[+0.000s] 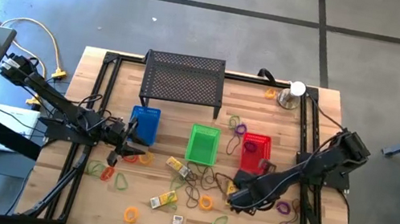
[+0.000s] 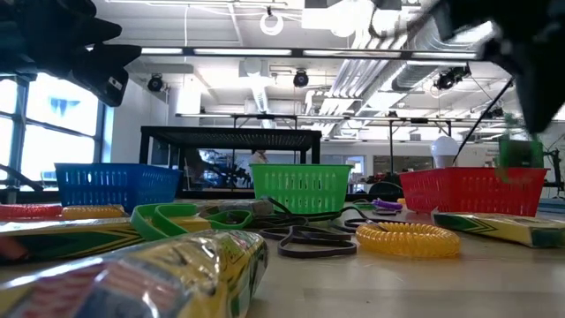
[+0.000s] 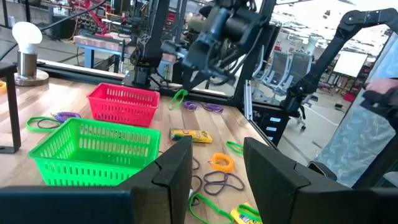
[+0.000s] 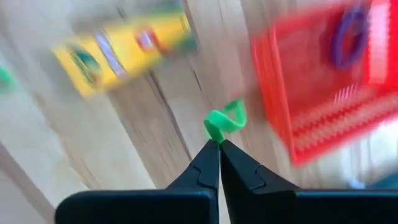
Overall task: Pick & Place Office Desk Supplies
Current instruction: Put the green rubber band into the green bin
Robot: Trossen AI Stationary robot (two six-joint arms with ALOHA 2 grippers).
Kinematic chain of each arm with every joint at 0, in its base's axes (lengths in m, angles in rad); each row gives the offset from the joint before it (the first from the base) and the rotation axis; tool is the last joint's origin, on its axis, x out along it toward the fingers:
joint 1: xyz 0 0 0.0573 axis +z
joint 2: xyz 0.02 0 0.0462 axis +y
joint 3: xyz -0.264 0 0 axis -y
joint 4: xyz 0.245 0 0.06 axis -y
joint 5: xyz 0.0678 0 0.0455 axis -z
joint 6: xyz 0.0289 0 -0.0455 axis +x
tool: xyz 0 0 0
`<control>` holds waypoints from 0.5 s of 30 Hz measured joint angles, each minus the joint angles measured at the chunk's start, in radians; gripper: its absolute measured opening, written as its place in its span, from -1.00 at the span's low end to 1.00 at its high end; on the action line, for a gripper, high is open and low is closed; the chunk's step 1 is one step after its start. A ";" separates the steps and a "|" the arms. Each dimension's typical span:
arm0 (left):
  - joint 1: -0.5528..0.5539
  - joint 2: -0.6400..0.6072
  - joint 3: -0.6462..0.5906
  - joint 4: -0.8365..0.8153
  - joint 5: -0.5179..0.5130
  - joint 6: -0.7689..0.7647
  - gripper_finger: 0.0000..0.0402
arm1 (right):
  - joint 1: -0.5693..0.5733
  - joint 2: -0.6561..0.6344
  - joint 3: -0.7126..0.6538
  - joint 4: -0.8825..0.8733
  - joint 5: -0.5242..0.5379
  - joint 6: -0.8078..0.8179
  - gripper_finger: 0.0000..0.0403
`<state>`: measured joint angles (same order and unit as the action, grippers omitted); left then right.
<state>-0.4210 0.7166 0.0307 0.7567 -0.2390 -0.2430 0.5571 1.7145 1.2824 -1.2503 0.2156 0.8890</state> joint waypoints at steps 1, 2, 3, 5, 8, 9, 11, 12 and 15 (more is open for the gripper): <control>0.000 0.000 0.000 0.000 0.000 0.000 -0.30 | 0.000 0.000 0.016 0.011 0.028 -0.017 -0.99; 0.000 0.000 0.000 0.000 0.000 0.000 -0.30 | 0.000 0.000 0.033 0.017 0.058 -0.038 -0.99; 0.000 0.000 0.000 0.000 0.000 0.000 -0.30 | -0.001 0.000 0.049 0.026 0.092 -0.062 -0.99; 0.000 0.000 0.000 0.000 0.000 0.000 -0.30 | -0.012 0.000 0.074 0.061 0.156 -0.127 -0.99; 0.000 0.000 0.000 0.000 0.000 0.001 -0.30 | -0.053 -0.001 0.100 0.177 0.221 -0.250 -0.99; 0.000 0.000 0.000 0.000 0.000 0.001 -0.30 | -0.070 -0.001 0.102 0.224 0.240 -0.303 -0.99; 0.000 0.000 0.000 0.000 0.000 0.001 -0.30 | -0.107 -0.002 0.102 0.326 0.268 -0.413 -0.99; 0.000 0.000 0.000 0.000 0.000 0.001 -0.30 | -0.125 -0.002 0.102 0.379 0.283 -0.458 -0.99; 0.000 0.000 0.000 0.000 0.003 0.000 -0.30 | -0.187 0.003 0.087 0.507 0.315 -0.544 -0.99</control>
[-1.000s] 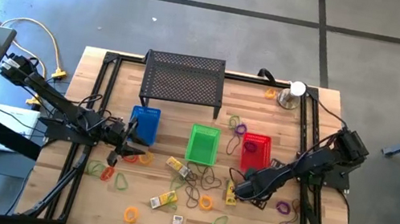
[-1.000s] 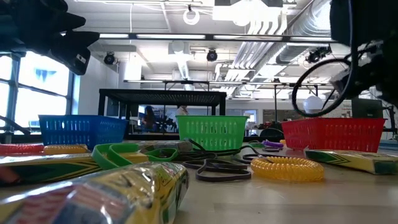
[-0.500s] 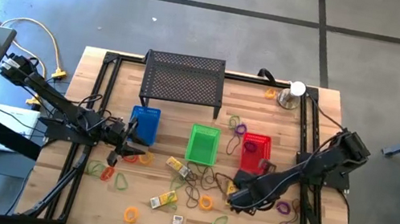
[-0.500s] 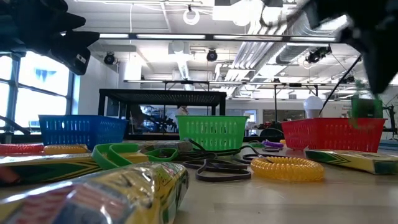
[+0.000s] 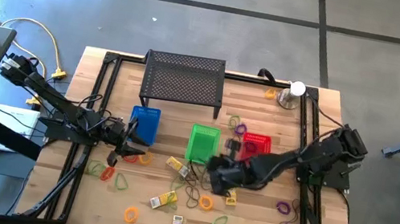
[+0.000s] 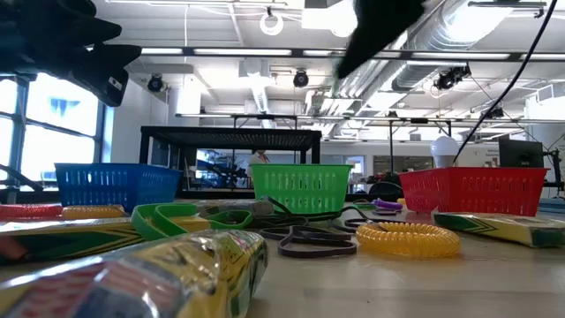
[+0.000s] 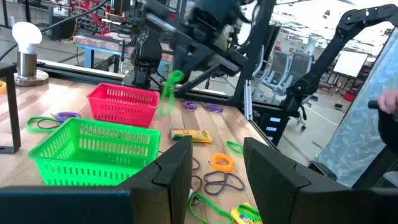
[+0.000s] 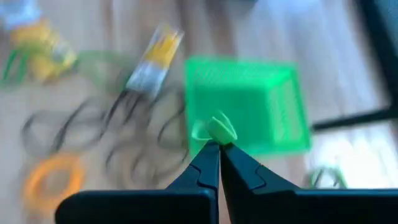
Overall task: Pick & Place Office Desk Supplies
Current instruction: Put the green rubber band into the green bin, then put the crayon box into the blue bin
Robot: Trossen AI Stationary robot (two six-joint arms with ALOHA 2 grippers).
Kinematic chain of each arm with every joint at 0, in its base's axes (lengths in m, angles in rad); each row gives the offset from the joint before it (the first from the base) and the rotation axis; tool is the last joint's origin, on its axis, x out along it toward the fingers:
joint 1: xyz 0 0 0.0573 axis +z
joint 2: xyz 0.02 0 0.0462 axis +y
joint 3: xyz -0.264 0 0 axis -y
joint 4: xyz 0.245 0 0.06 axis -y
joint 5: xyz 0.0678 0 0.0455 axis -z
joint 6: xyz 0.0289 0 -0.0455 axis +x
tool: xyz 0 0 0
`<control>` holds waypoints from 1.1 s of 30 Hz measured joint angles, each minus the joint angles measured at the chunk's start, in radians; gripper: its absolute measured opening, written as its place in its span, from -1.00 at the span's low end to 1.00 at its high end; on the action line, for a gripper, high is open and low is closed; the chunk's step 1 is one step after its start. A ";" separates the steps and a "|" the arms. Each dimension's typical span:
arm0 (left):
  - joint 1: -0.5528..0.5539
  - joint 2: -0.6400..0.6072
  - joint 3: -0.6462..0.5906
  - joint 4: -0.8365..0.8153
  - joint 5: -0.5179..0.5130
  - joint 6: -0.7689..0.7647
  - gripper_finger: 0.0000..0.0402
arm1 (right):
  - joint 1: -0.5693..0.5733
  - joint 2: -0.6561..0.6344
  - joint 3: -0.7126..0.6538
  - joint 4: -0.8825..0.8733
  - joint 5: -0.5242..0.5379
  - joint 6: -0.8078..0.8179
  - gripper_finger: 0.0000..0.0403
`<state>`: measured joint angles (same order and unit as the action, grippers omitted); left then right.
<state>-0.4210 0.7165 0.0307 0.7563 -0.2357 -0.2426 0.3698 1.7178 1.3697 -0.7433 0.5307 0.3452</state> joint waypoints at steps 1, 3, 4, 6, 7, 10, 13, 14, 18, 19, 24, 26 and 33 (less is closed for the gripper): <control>0.000 0.000 0.000 0.000 0.007 0.000 -0.30 | -0.020 0.003 -0.011 0.036 -0.002 -0.012 -0.99; 0.000 0.000 0.000 0.000 0.023 0.000 -0.30 | -0.057 0.006 -0.046 0.082 -0.009 -0.017 -0.99; 0.000 0.000 0.000 0.000 0.024 -0.001 -0.30 | -0.075 0.006 -0.067 0.118 -0.014 -0.016 -0.99; 0.000 0.000 0.000 0.000 0.025 -0.001 -0.30 | -0.107 0.006 -0.106 0.205 -0.059 -0.012 -0.99; 0.000 0.000 0.000 0.000 0.025 -0.001 -0.30 | -0.117 0.006 -0.123 0.233 -0.061 -0.013 -0.99; 0.000 0.000 0.000 0.000 0.025 0.000 -0.30 | -0.133 0.006 -0.150 0.304 -0.069 -0.008 -0.99; 0.000 0.000 0.000 0.000 0.025 0.000 -0.30 | -0.148 0.007 -0.152 0.315 -0.106 0.000 -0.99; 0.000 0.000 0.000 0.000 0.025 0.000 -0.30 | -0.154 0.017 -0.152 0.317 -0.122 0.003 -0.99; 0.000 0.000 0.000 -0.001 0.025 -0.001 -0.30 | -0.172 0.047 -0.158 0.313 -0.170 0.022 -0.96; 0.000 0.000 0.000 -0.002 0.025 0.000 -0.30 | -0.176 0.055 -0.156 0.328 -0.181 0.023 -0.92; 0.000 0.000 0.000 -0.008 0.026 0.000 -0.30 | -0.187 0.072 -0.157 0.361 -0.175 0.016 -0.61; 0.000 0.000 0.000 -0.009 0.026 -0.001 -0.30 | -0.184 0.070 -0.152 0.412 -0.151 0.007 -0.45; -0.001 0.000 0.000 -0.026 0.026 0.000 -0.30 | -0.129 -0.017 -0.146 0.386 -0.219 0.018 -0.04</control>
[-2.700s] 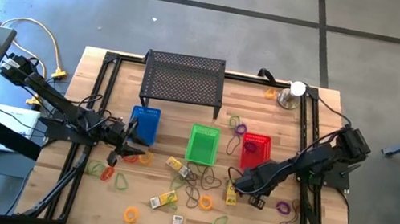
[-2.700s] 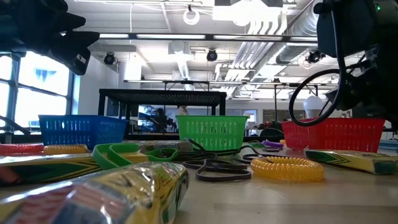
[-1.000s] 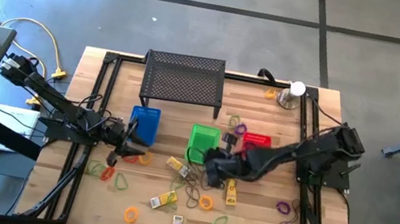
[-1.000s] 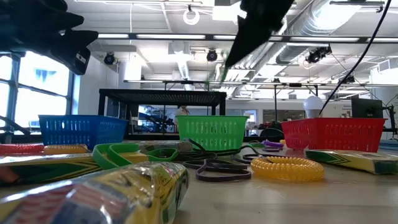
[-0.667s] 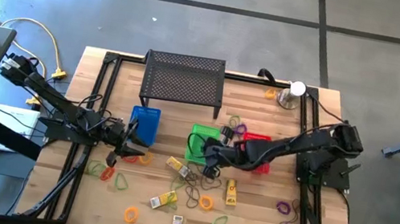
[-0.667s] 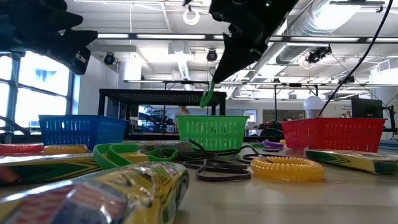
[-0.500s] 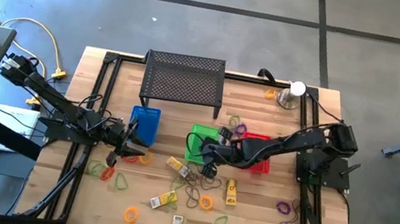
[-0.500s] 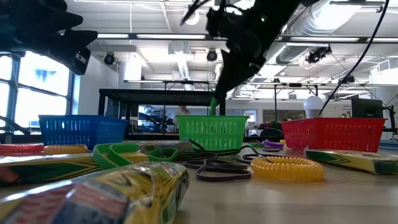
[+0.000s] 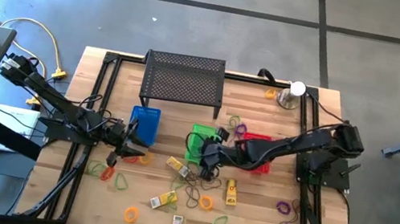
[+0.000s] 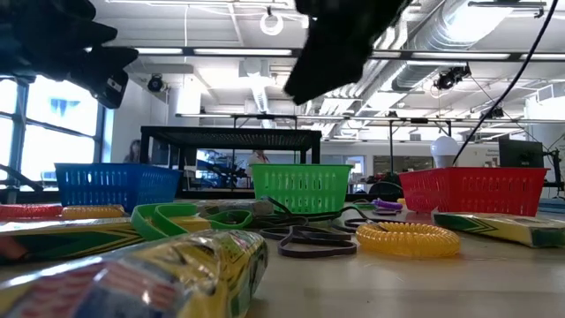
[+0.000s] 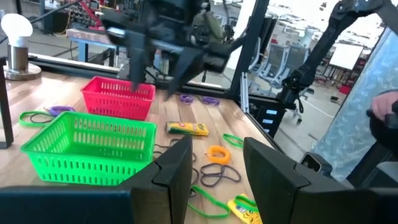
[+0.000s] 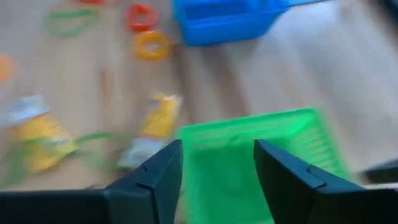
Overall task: Pick & Place Office Desk Supplies
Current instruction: Put the crayon box into the blue bin
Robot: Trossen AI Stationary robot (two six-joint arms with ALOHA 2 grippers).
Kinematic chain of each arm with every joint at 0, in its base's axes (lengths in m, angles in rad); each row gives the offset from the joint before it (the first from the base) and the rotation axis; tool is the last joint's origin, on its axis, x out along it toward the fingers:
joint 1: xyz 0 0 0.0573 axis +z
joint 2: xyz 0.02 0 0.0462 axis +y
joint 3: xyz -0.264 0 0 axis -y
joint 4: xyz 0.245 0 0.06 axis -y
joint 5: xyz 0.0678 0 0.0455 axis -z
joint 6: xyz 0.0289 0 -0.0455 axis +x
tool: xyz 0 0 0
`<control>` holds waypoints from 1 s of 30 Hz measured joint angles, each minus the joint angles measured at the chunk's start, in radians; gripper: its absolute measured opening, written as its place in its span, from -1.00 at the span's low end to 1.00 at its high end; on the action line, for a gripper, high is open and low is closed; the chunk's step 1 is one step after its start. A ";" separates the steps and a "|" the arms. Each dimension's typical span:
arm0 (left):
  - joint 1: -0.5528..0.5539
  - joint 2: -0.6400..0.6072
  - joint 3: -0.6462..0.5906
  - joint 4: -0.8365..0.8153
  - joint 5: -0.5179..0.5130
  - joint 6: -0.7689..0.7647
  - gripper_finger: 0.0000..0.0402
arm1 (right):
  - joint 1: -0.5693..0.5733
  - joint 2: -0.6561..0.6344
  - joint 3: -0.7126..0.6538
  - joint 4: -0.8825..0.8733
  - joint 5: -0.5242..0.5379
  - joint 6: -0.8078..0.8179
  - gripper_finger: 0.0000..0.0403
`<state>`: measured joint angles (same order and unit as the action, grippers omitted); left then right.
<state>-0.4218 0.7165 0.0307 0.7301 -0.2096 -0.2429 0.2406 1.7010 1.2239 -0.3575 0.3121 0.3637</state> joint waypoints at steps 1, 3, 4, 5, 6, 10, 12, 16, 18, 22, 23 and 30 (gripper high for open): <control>0.000 0.000 0.000 -0.002 0.000 0.000 -0.30 | 0.011 -0.016 -0.002 -0.028 -0.039 0.032 -0.02; 0.000 0.000 0.000 -0.008 0.001 0.000 -0.30 | 0.030 -0.048 -0.002 -0.071 -0.134 0.121 -0.01; 0.000 0.000 0.000 -0.011 0.001 0.000 -0.30 | 0.041 -0.061 -0.001 -0.092 -0.183 0.176 -0.02; 0.000 0.000 0.000 -0.015 0.001 0.000 -0.30 | 0.053 -0.074 -0.001 -0.117 -0.238 0.234 -0.02; 0.000 0.000 0.000 -0.015 0.002 0.000 -0.30 | 0.068 -0.083 -0.001 -0.139 -0.296 0.285 -0.04; 0.000 0.000 0.000 -0.016 0.001 0.000 -0.30 | 0.145 -0.086 -0.001 -0.163 -0.472 0.451 -0.09; 0.000 0.000 0.000 -0.016 0.001 0.000 -0.30 | 0.181 -0.082 -0.003 -0.167 -0.480 0.504 -0.10; 0.000 0.000 0.000 -0.016 0.001 0.000 -0.30 | 0.216 -0.074 -0.003 -0.205 -0.391 0.609 -0.12; 0.000 0.000 0.000 -0.016 0.001 0.000 -0.30 | 0.218 -0.074 -0.003 -0.228 -0.332 0.678 -0.12; -0.001 0.000 0.000 -0.018 0.013 0.000 -0.30 | 0.233 -0.074 -0.003 -0.257 -0.187 0.666 -0.13; -0.001 0.000 0.000 -0.018 0.017 0.000 -0.30 | 0.238 -0.074 -0.006 -0.259 -0.160 0.657 -0.13; -0.001 0.000 0.000 -0.019 0.022 -0.001 -0.30 | 0.255 -0.074 -0.016 -0.378 -0.174 1.025 -0.13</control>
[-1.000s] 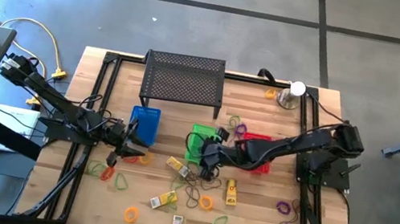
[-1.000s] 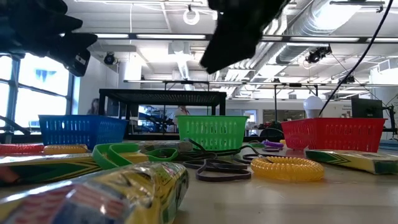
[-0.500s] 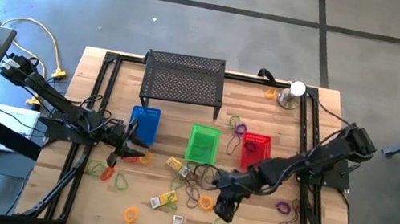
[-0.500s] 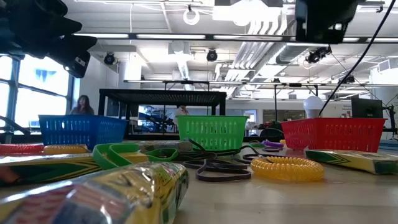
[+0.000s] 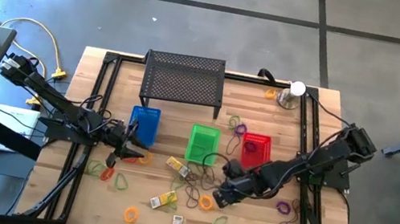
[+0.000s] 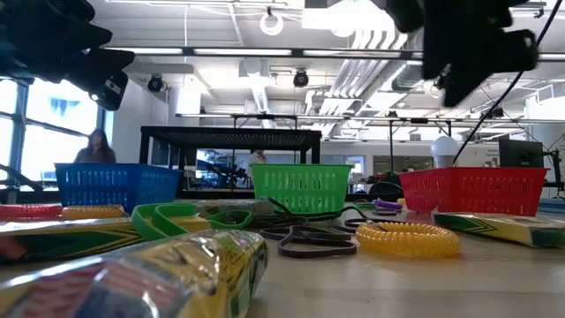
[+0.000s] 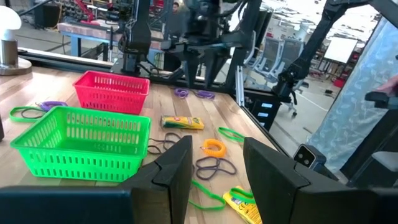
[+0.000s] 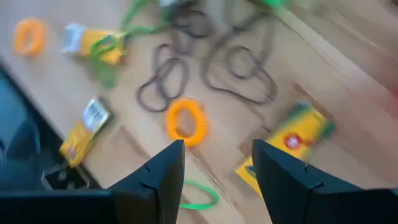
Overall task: Pick & Place Office Desk Supplies
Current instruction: Put the crayon box into the blue bin
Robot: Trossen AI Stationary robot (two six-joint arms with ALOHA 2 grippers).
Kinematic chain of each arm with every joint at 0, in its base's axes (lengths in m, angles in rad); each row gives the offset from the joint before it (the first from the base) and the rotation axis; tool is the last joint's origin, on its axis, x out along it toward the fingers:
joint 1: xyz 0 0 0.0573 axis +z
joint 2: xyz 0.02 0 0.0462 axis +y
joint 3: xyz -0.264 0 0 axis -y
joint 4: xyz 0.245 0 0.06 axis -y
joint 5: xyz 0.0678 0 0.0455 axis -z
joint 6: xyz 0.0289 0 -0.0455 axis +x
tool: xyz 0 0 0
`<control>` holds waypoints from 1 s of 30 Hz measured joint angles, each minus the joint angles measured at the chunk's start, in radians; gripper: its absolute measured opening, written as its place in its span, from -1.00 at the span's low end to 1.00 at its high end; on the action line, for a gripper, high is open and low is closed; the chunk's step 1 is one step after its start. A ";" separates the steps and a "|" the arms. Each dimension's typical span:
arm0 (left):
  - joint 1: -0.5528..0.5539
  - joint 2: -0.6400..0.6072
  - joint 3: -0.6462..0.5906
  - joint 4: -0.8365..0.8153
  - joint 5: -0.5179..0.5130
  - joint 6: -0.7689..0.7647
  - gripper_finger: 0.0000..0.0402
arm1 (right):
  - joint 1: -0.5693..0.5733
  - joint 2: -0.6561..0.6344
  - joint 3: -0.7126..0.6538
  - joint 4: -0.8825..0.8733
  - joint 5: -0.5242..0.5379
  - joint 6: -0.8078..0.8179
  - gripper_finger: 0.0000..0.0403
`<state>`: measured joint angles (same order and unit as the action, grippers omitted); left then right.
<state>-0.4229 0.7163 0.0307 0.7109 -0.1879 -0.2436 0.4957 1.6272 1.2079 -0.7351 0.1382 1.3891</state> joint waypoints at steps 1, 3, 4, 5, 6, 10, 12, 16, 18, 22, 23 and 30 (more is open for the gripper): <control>0.000 0.000 0.000 0.000 0.000 0.000 -0.30 | 0.007 0.001 0.000 -0.017 -0.010 0.028 -0.13; 0.000 0.000 0.000 0.000 0.000 0.000 -0.30 | 0.016 0.018 0.001 -0.022 -0.038 0.070 -0.13; 0.000 0.000 0.000 0.000 0.000 0.000 -0.30 | 0.018 0.027 0.001 -0.023 -0.046 0.088 -0.13; 0.000 0.000 0.000 0.000 0.000 0.000 -0.30 | 0.022 0.036 0.000 -0.022 -0.050 0.105 -0.13; 0.000 0.000 0.000 0.000 0.000 0.000 -0.30 | 0.026 0.049 0.000 -0.021 -0.047 0.125 -0.13; 0.000 0.000 0.000 0.000 0.000 0.000 -0.30 | 0.026 0.121 0.000 -0.033 -0.064 0.179 -0.13; 0.000 0.001 0.000 -0.001 0.000 0.000 -0.30 | 0.024 0.156 0.000 -0.046 -0.079 0.198 -0.13; 0.000 0.002 0.000 -0.001 0.000 0.000 -0.30 | 0.007 0.205 0.000 -0.096 -0.094 0.250 -0.13; 0.000 0.002 0.000 -0.002 0.001 0.000 -0.30 | -0.003 0.218 -0.001 -0.104 -0.089 0.254 -0.13; 0.000 0.002 0.000 -0.002 0.001 0.000 -0.30 | -0.020 0.213 0.001 -0.089 -0.060 0.242 -0.13; 0.000 0.002 0.000 -0.003 0.001 0.000 -0.30 | -0.025 0.214 0.001 -0.098 -0.065 0.245 -0.13; 0.000 0.002 0.000 -0.017 0.001 0.000 -0.30 | -0.034 0.234 0.000 -0.127 -0.089 0.226 -0.13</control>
<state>-0.4229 0.7181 0.0307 0.6937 -0.1867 -0.2434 0.4614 1.8609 1.2076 -0.8625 0.0496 1.6155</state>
